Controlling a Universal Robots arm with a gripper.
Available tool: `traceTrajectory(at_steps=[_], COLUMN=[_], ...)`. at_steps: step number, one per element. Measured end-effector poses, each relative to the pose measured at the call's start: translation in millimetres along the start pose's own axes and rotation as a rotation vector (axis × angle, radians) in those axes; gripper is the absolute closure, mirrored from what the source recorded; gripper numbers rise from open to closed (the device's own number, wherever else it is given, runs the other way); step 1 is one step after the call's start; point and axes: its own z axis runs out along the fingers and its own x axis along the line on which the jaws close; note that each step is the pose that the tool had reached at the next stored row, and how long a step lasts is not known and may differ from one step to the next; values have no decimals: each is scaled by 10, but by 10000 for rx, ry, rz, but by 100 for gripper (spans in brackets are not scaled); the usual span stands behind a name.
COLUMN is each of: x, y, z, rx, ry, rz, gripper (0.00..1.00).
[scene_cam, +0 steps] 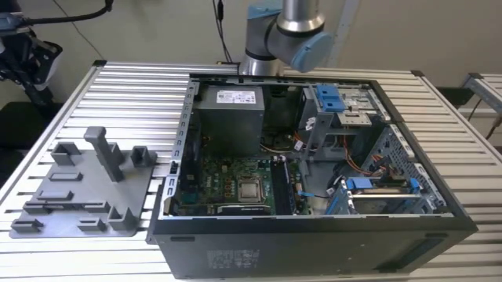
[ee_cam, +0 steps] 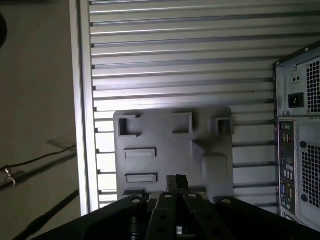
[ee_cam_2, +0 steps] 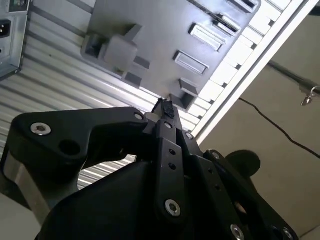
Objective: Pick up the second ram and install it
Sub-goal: 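Reach for the second ram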
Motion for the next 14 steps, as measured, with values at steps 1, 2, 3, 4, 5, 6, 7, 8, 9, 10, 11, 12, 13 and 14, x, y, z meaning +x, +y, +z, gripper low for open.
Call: traceTrajectory(at_steps=[1,2,3,4,5,6,7,8,9,10,11,12,13,14], x=[-1,-2,-2,-1,0,0,0,0,0,-1,-1,-2,-2,-3], y=[-39,-81,-119,-159,-199,-244,-284,-324,-361,-396,-427,-455,-484,-513], z=[0,-1,-2,-1,-1,-2,-3,-3,-3,-3,-3,-3,-2,-3], rx=[0,0,0,0,0,0,1,1,0,1,0,1,0,0], ry=[0,1,1,0,0,0,1,1,0,1,1,1,0,0], rz=[0,0,0,0,0,0,0,0,0,0,0,1,0,0], gripper=[89,89,89,89,89,89,89,89,89,89,89,89,89,89])
